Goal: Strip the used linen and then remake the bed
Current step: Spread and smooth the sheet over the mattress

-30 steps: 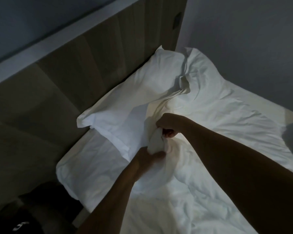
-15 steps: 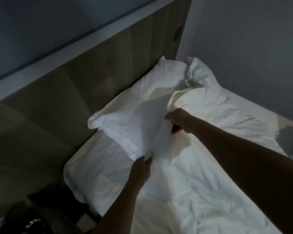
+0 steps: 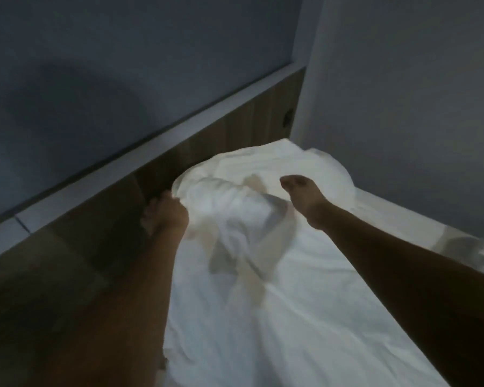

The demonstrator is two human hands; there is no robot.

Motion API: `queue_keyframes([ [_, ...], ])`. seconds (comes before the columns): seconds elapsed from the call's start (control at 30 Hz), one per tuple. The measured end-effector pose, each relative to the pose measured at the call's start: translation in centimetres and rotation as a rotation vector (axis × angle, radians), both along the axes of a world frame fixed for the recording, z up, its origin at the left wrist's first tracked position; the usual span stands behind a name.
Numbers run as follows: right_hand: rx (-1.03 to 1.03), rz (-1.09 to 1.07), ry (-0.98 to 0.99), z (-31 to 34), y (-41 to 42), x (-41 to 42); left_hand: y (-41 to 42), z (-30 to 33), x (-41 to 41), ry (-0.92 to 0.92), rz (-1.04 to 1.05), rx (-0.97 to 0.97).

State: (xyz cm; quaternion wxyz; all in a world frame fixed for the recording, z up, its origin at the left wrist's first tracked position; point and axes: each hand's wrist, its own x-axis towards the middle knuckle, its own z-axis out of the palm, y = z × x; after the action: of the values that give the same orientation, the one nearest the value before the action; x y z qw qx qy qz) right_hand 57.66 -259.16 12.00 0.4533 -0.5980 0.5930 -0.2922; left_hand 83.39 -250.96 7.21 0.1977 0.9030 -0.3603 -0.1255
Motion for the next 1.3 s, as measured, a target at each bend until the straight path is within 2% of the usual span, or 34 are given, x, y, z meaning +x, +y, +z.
queue_keyframes([
  [0.07, -0.05, 0.045, 0.308, -4.2, 3.1, -6.1, 1.7, -4.4, -2.5, -0.008, -0.055, 0.199],
  [0.13, 0.031, 0.022, 0.434, -7.5, 7.1, -12.2, 4.2, -8.1, -6.9, -0.084, -0.191, 0.226],
  [0.23, 0.195, -0.09, 0.5, -10.0, 14.0, -20.7, 8.6, -12.1, -16.2, -0.088, -0.45, 0.254],
  [0.37, 0.339, -0.201, 0.597, -11.1, 21.9, -31.1, 14.0, -14.1, -29.1, -0.044, -0.801, 0.399],
  [0.47, 0.406, -0.332, 0.593, -10.7, 27.7, -38.7, 16.3, -13.1, -37.5, -0.057, -1.046, 0.453],
  [0.6, 0.419, -0.438, 0.564, -9.8, 35.0, -47.4, 17.2, -10.1, -46.8, -0.113, -1.213, 0.352],
  [0.7, 0.435, -0.468, 0.525, -9.6, 40.2, -53.4, 18.3, -8.1, -53.1, -0.14, -1.269, 0.348],
  [0.8, 0.446, -0.486, 0.478, -9.5, 44.5, -59.4, 20.8, -7.1, -59.5, -0.242, -1.352, 0.382],
  [1.03, 0.459, -0.518, 0.434, -9.4, 48.3, -69.1, 25.4, -8.0, -75.3, -0.219, -1.55, 0.494],
  [1.17, 0.422, -0.493, 0.517, -11.8, 45.0, -73.7, 21.6, -14.5, -83.1, -0.21, -1.525, 0.48],
  [1.3, 0.309, -0.386, 0.69, -16.7, 41.2, -77.4, 16.9, -24.8, -88.3, -0.425, -1.309, 0.51],
])
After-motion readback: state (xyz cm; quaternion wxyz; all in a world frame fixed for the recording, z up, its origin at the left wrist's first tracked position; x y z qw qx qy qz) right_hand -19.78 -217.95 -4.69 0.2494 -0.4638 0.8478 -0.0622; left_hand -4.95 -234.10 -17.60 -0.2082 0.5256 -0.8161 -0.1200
